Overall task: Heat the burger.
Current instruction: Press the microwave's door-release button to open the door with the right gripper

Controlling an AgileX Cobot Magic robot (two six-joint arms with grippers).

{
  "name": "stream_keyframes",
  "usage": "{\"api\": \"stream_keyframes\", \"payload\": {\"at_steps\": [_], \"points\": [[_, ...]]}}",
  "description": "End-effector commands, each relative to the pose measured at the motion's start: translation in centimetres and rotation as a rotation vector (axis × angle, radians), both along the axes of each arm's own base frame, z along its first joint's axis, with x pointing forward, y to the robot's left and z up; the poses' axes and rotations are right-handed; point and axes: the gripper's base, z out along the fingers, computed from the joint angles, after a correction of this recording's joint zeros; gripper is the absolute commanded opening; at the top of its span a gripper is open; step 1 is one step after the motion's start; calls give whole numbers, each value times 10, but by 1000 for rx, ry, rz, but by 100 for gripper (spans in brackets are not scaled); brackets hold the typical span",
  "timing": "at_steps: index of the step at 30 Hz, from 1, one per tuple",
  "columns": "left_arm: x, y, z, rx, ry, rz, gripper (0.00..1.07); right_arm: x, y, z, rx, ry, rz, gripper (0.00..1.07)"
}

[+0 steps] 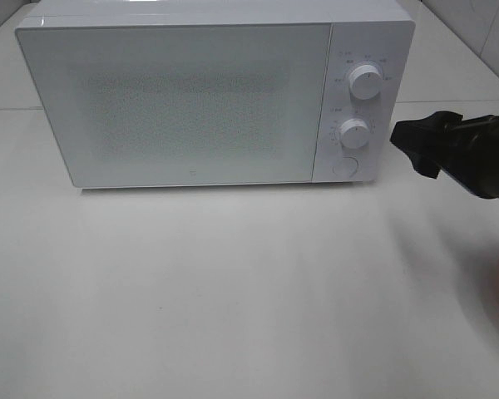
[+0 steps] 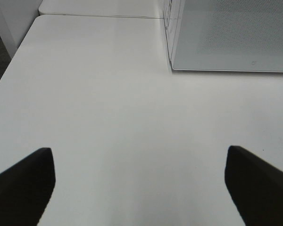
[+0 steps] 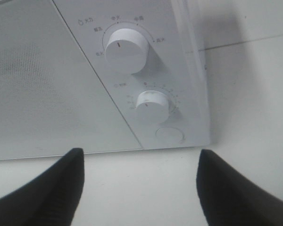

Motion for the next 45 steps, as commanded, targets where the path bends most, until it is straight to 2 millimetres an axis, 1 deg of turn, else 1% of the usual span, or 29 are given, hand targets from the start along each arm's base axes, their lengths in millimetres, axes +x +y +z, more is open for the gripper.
{"api": "stream_keyframes", "payload": {"at_steps": [1,2,3,4,5,6,7,8,9,10,11,13,15,16,18,19,21,22,27,29,35,36,38,40,45], "points": [[-1,0,1,1,-25,-4,90,1,4,-2,130,33,-42,49],[-1,0,1,1,-25,-4,90,3,4,-4,238,74,-89,40],[-1,0,1,1,-25,-4,90,3,4,-6,280,94,-109,36],[-1,0,1,1,-25,-4,90,5,5,-9,377,133,-154,25],[-1,0,1,1,-25,-4,90,5,5,-9,377,133,-154,25],[-1,0,1,1,-25,-4,90,6,5,-11,427,157,-179,20],[-1,0,1,1,-25,-4,90,7,6,-15,522,202,-228,12],[-1,0,1,1,-25,-4,90,7,6,-15,522,202,-228,12],[-1,0,1,1,-25,-4,90,8,6,-17,565,221,-248,7],[-1,0,1,1,-25,-4,90,8,6,-17,565,221,-248,7],[-1,0,1,1,-25,-4,90,9,7,-22,621,255,-273,0],[-1,0,1,1,-25,-4,90,10,8,-24,648,270,-282,0],[-1,0,1,1,-25,-4,90,14,11,-28,747,286,-302,0],[-1,0,1,1,-25,-4,90,14,11,-28,747,286,-302,0],[-1,0,1,1,-25,-4,90,15,11,-28,772,280,-300,0],[-1,0,1,1,-25,-4,90,18,13,-29,824,270,-300,0],[-1,0,1,1,-25,-4,90,19,13,-29,849,267,-302,0],[-1,0,1,1,-25,-4,90,21,14,-32,896,262,-301,0],[-1,0,1,1,-25,-4,90,26,17,-35,958,229,-275,0],[-1,0,1,1,-25,-4,90,30,17,-39,1034,217,-283,0],[-1,0,1,1,-25,-4,90,26,12,-43,1076,205,-339,0],[-1,0,1,1,-25,-4,90,22,9,-46,1086,203,-371,0],[-1,0,1,1,-25,-4,90,20,9,-47,1089,204,-379,0],[-1,0,1,1,-25,-4,90,13,12,-52,1075,192,-430,0],[-1,0,1,1,-25,-4,90,13,16,-58,1067,178,-449,0]]}}
